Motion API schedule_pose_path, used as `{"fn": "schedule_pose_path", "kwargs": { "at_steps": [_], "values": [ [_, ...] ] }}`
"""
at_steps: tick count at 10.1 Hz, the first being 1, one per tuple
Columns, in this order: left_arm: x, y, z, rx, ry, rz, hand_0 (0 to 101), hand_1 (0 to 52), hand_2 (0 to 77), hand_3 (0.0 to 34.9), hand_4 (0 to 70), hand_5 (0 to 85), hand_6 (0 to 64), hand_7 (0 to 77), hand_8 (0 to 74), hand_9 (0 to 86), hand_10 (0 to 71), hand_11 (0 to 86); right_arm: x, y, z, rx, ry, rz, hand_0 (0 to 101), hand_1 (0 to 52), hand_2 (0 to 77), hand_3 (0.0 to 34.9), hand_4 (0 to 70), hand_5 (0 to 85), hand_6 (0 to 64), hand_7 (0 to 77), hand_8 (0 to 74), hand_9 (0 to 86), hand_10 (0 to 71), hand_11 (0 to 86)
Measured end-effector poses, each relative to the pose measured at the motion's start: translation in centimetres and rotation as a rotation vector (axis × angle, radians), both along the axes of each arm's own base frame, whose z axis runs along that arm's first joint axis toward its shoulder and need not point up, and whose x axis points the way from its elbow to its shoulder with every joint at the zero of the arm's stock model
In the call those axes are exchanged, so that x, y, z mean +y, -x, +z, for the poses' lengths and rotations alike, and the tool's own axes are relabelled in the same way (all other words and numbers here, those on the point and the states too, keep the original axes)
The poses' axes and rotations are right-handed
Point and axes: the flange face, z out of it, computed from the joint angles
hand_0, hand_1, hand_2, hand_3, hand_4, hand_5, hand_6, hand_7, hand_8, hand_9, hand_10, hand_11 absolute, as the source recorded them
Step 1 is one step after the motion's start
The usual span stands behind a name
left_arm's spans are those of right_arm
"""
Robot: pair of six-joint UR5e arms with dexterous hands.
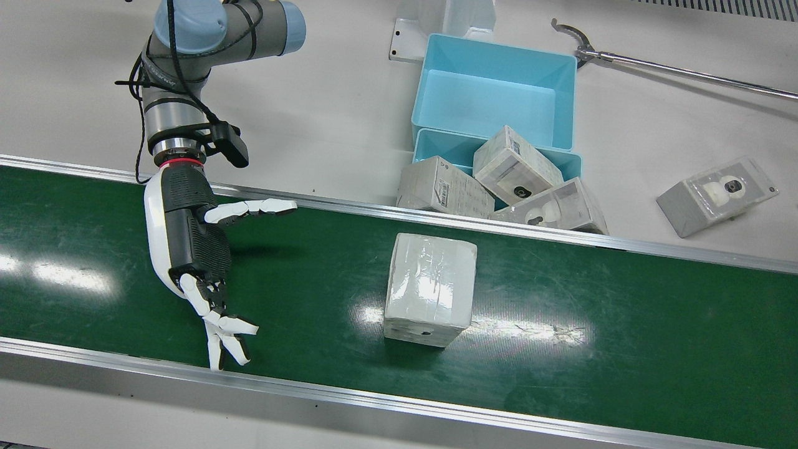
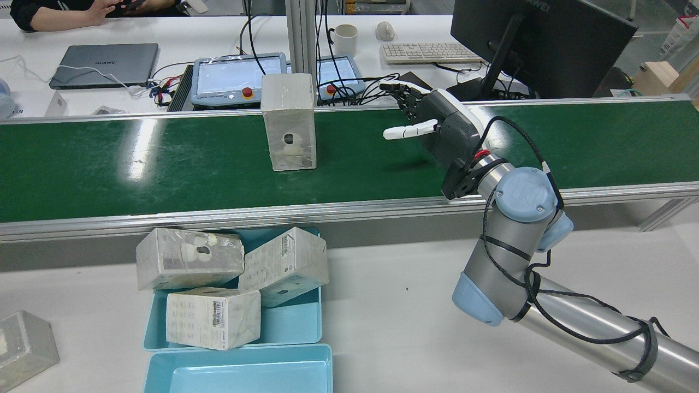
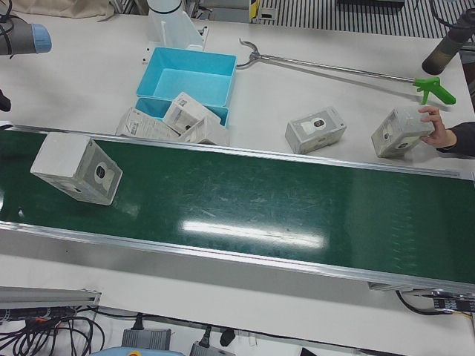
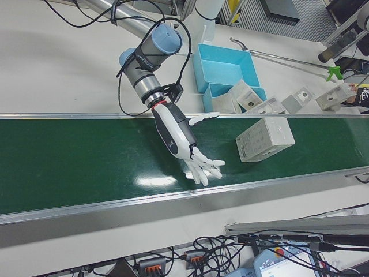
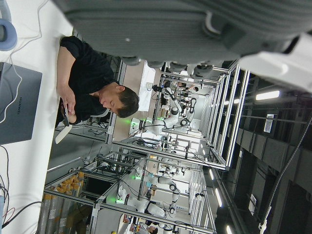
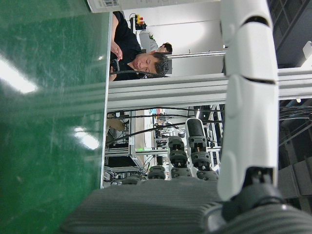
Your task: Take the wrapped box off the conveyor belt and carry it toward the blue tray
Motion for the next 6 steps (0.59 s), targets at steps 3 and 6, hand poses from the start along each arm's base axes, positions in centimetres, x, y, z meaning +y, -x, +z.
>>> {"fn": "schedule_pose_path", "kwargs": {
  "at_steps": [3, 6],
  "values": [
    [0.0, 0.0, 0.0, 0.0, 0.0, 0.0, 0, 0.0, 1.1, 0.0, 0.0, 1.1, 0.5, 0.5, 0.5, 0.0, 0.5, 0.5, 0.01, 0.01, 0.03, 0.001, 0.0, 0.0, 48, 14.7, 11.4, 0.0, 13.1, 24.0, 5.5, 4.9, 1.1, 2.7, 0.0, 0.5],
    [0.0, 0.0, 0.0, 0.0, 0.0, 0.0, 0, 0.0, 0.5, 0.0, 0.0, 1.1, 0.5, 0.5, 0.5, 0.5, 0.5, 0.5, 0.01, 0.01, 0.05, 0.001, 0.001, 0.0, 48, 15.8, 11.4, 0.0, 12.5, 24.0, 5.5, 4.9, 1.1, 2.7, 0.0, 0.5]
  ]
}}
